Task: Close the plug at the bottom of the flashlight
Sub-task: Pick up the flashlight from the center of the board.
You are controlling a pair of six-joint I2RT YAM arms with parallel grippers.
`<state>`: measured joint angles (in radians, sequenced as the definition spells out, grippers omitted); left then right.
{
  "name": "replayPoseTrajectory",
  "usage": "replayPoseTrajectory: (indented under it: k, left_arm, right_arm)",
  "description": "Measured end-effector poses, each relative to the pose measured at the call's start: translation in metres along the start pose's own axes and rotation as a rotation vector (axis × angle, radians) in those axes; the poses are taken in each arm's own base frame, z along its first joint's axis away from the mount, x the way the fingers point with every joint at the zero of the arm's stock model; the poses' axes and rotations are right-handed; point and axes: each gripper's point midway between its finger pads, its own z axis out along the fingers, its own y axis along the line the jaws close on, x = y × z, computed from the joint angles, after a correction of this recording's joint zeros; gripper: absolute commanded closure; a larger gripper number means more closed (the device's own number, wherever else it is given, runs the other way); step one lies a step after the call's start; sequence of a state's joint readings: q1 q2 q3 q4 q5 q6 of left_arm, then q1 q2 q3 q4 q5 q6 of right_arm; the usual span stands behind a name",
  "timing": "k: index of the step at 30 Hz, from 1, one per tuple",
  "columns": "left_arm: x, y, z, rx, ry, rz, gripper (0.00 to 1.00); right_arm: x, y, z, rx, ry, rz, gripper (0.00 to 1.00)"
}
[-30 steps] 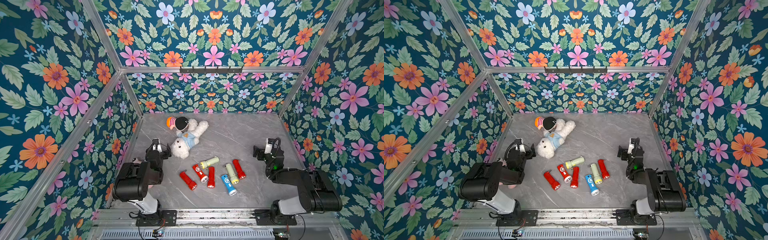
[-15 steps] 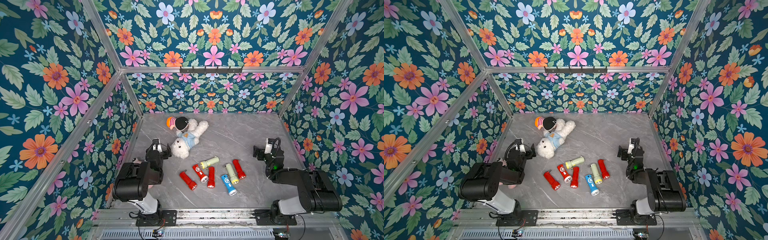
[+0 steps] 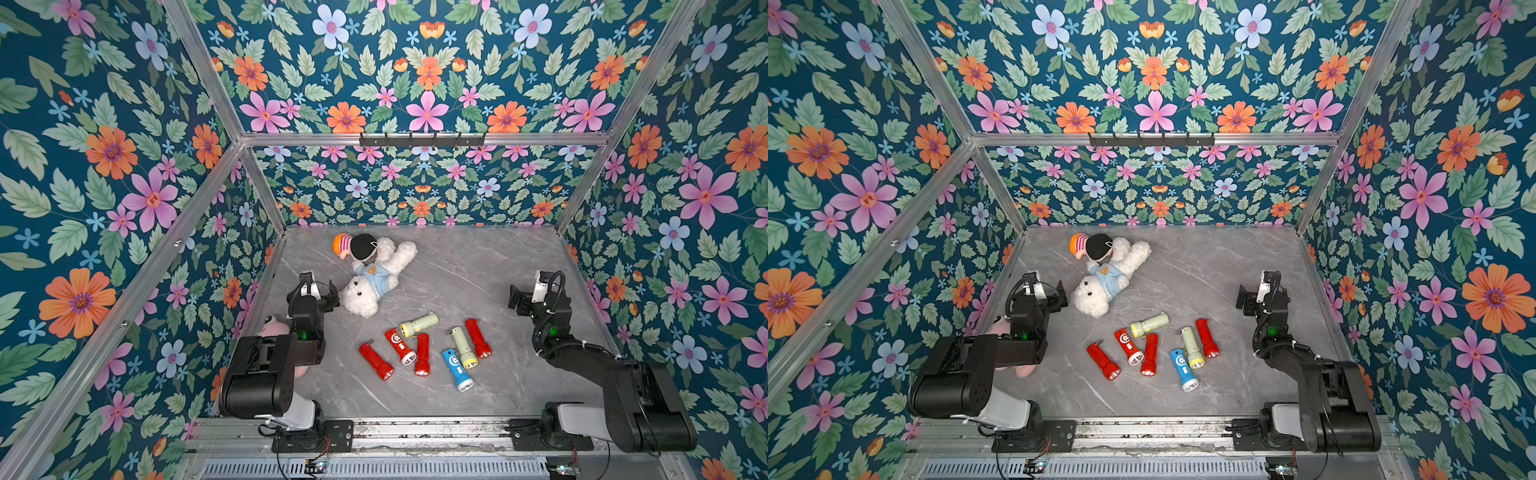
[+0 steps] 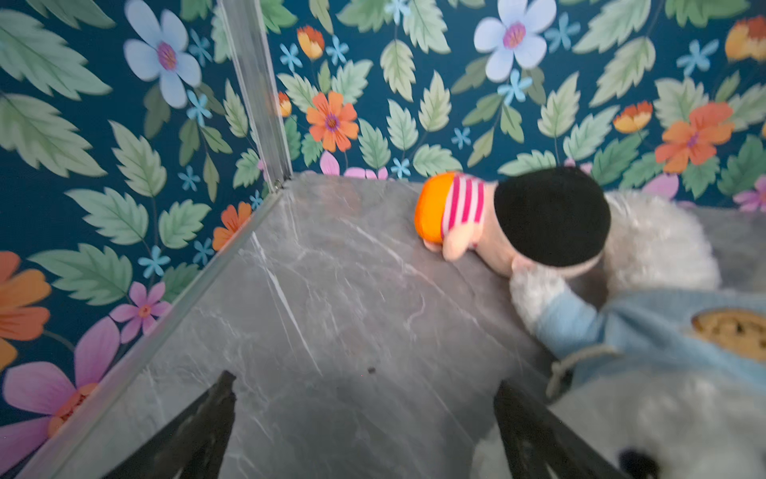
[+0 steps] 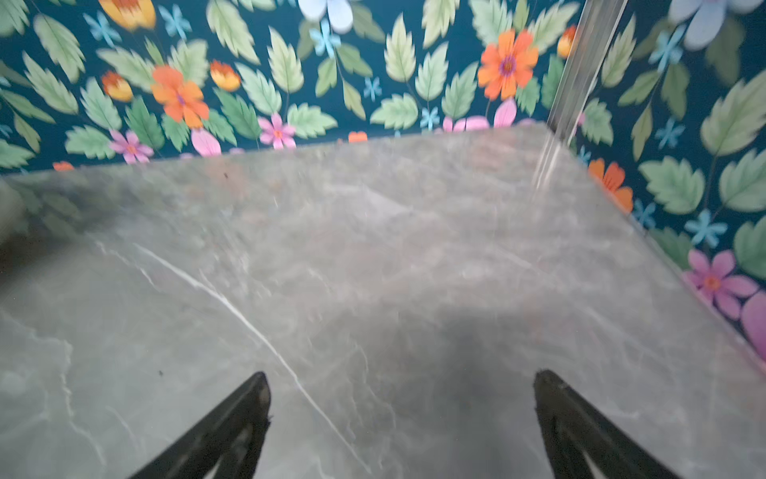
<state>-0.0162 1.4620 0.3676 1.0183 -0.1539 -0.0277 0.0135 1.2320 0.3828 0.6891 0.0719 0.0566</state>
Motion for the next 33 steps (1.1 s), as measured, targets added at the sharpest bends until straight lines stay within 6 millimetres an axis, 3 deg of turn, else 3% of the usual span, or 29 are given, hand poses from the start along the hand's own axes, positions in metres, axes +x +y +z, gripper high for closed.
replayPoseTrajectory:
  k: [2, 3, 7, 10, 14, 18, 22, 25, 28, 30, 33]
  left_arm:
    - [-0.016, 0.004, 0.000, -0.029, -0.010, -0.024, 0.00]
    - [-0.023, 0.004, 0.001, -0.037, -0.011, -0.030, 0.00]
    - [-0.054, 0.008, 0.002, -0.075, -0.007, -0.103, 0.00]
    - [-0.070, 0.018, 0.008, -0.154, 0.023, -0.202, 0.00]
    - [-0.062, 0.041, 0.018, -0.345, 0.138, -0.303, 0.00]
    - [-0.046, 0.042, 0.022, -0.399, 0.257, -0.313, 0.00]
    - [-0.041, 0.026, 0.010, -0.371, 0.328, -0.306, 0.00]
    - [-0.048, -0.001, -0.011, -0.308, 0.334, -0.281, 0.00]
    - [-0.049, -0.028, -0.036, -0.227, 0.348, -0.274, 0.01]
    - [-0.038, -0.041, -0.054, -0.183, 0.380, -0.277, 0.02]
    - [-0.013, -0.060, -0.087, -0.107, 0.447, -0.292, 0.02]
  right_arm:
    - [-0.030, -0.001, -0.012, 0.038, -0.072, 0.003, 0.01]
    - [-0.036, -0.002, -0.016, 0.055, -0.083, 0.005, 0.01]
    - [-0.051, -0.007, -0.027, 0.138, -0.056, 0.044, 0.01]
    - [-0.053, 0.001, -0.029, 0.166, -0.011, 0.037, 0.01]
    - [-0.043, 0.004, -0.029, 0.201, 0.076, 0.025, 0.01]
    - [-0.039, 0.007, -0.027, 0.234, 0.133, 0.011, 0.01]
    - [-0.046, 0.023, -0.025, 0.265, 0.141, -0.034, 0.01]
    - [-0.056, 0.053, -0.022, 0.247, 0.106, -0.134, 0.01]
    - [-0.078, 0.062, -0.016, 0.270, 0.077, -0.126, 0.01]
    - [-0.093, 0.069, -0.012, 0.264, 0.055, -0.097, 0.01]
    - [-0.093, 0.079, -0.007, 0.226, 0.062, -0.084, 0.05]
